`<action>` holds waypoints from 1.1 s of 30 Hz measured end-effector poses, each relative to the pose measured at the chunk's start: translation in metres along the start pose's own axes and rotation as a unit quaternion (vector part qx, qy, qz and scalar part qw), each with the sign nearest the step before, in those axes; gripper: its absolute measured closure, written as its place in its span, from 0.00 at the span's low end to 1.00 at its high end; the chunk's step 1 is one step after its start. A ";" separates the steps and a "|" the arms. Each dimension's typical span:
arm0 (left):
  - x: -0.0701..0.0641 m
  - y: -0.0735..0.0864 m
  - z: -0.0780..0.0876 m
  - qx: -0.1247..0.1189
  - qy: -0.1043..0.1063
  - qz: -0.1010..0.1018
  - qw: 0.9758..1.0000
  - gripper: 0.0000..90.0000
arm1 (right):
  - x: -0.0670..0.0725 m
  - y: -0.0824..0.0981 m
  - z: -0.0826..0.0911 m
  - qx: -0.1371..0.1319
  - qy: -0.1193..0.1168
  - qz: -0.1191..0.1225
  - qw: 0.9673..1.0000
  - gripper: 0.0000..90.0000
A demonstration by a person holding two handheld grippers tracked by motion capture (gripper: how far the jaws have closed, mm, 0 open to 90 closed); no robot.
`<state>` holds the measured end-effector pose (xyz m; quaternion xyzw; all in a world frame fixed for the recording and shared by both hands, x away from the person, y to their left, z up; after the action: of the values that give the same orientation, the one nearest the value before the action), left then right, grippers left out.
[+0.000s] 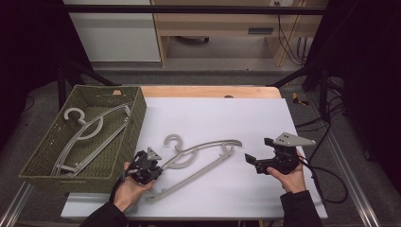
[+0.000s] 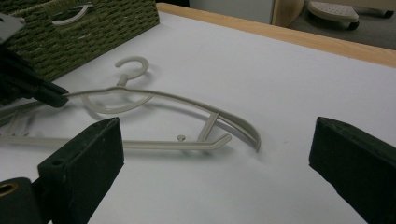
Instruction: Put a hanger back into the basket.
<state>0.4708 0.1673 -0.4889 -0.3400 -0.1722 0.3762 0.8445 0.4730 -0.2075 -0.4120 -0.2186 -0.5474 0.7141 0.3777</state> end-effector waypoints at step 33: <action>-0.004 -0.042 0.082 -0.186 -0.014 -0.022 0.982 0.92 | 0.001 0.000 0.000 0.001 -0.003 0.001 1.000 0.04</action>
<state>0.4451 0.1802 -0.4018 -0.4822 -0.2589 0.3238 0.7718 0.4727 -0.2068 -0.4123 -0.2163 -0.5480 0.7155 0.3754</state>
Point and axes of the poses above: each handheld gripper's, and its own axes: z roughly backward along the jaws, y roughly out of its underside, x roughly to its left, the point moved 5 cm from there along -z, roughly forward along the jaws, and after that the axes turned 10 degrees about -x, right-handed, at the moved point
